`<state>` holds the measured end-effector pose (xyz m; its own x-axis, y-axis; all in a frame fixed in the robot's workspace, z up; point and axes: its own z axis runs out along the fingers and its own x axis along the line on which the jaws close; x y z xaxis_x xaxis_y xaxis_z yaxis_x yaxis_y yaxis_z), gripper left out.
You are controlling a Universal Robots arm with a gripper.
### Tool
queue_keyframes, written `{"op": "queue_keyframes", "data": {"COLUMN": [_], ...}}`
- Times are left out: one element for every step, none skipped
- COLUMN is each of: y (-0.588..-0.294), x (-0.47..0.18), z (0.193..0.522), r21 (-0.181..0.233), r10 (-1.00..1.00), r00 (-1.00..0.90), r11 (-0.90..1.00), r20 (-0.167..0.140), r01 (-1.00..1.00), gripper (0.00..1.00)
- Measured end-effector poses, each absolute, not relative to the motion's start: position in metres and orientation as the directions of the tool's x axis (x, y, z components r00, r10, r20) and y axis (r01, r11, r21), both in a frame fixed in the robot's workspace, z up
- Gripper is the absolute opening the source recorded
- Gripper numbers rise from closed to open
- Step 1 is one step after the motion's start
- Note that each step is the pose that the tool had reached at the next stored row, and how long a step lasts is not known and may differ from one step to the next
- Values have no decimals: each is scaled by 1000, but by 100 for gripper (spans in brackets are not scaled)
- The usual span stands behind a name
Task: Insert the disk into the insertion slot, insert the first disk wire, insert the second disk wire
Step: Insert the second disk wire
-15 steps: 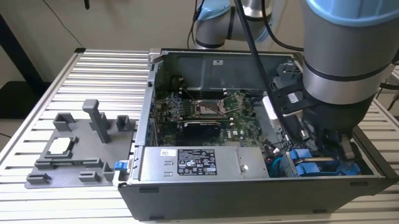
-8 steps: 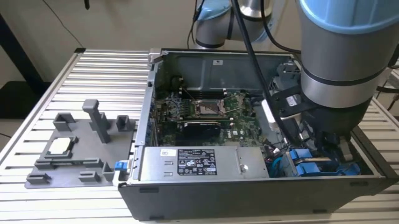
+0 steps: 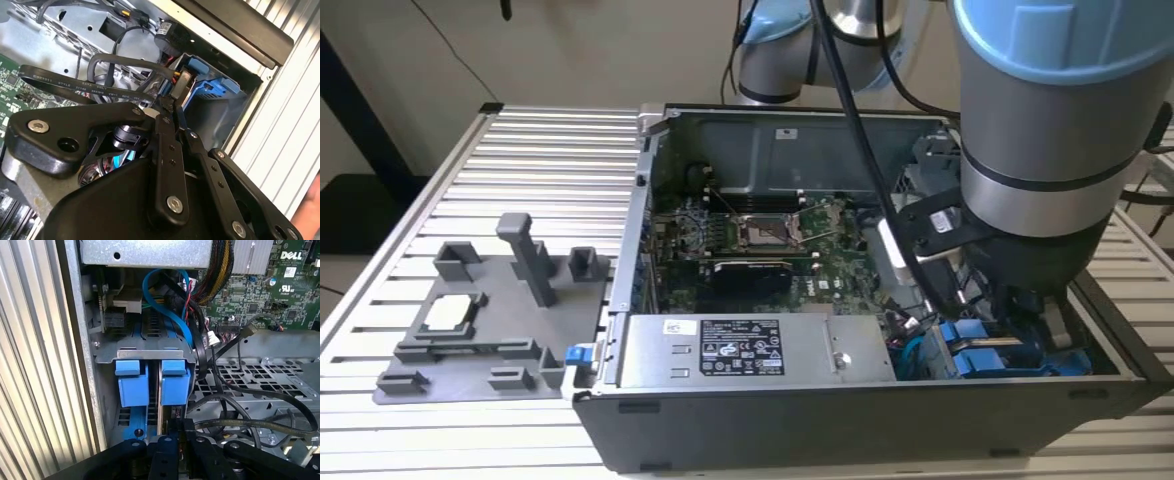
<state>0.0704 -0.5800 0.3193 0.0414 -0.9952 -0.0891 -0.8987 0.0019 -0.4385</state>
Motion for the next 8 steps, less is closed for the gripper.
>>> {"op": "queue_keyframes", "data": {"y": [-580,-580,-580,-580,-580,-580,-580,-580], "x": [70,70,70,70,71,71,71,71], "z": [319,318,318,317,317,317,317,317], "r21": [-439,-438,-438,-438,-438,-438,-438,-436], "r10": [-995,-995,-995,-995,-995,-995,-995,-995], "r00": [41,41,41,41,41,41,41,41], "r11": [2,1,1,1,1,1,1,1], "r20": [-88,-87,-86,-87,-87,-87,-87,-87], "r01": [-899,-899,-899,-899,-899,-899,-899,-900], "gripper": [16,16,16,16,17,17,24,24]}}
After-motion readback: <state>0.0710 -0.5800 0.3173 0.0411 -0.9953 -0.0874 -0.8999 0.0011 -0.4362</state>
